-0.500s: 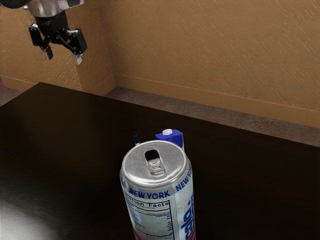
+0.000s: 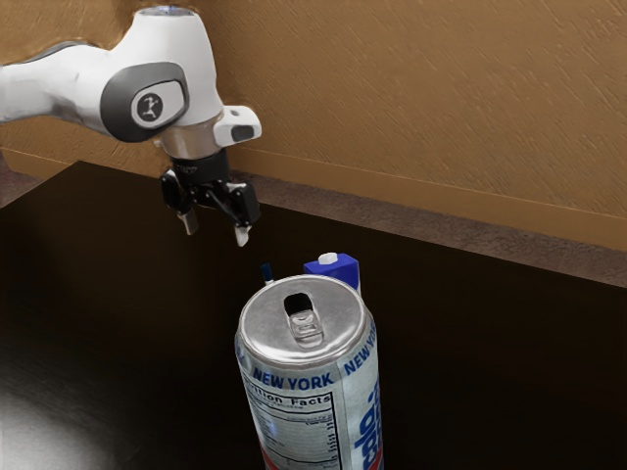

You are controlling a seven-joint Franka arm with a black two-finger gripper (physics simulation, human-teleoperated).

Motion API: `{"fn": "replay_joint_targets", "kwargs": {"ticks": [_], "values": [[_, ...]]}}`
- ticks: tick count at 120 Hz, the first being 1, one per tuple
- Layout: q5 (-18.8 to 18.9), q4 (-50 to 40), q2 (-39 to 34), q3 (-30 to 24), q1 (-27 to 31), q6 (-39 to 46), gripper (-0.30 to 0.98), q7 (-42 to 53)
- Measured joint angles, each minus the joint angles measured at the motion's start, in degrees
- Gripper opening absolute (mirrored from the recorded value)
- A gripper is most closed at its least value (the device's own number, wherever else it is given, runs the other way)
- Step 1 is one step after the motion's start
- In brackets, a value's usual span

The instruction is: Take the marker out of the pen holder and place it to the left of the pen holder.

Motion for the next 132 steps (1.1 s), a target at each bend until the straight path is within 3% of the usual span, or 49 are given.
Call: {"fn": "replay_joint_targets", "kwargs": {"ticks": [20, 57, 91, 132], "values": [[-1.2, -7.7, -1.3, 0.1, 1.1, 10.0, 0.69, -0.5], [-1.5, -13.6, -0.6, 0.1, 4.1, 20.1, 0.69, -0.8], [-1.7, -9.6, 8.5, 0.1, 4.7, 26.1, 0.69, 0.2], [-2.3, -9.0, 12.2, 0.0, 5.9, 30.9, 0.69, 2.7]]}}
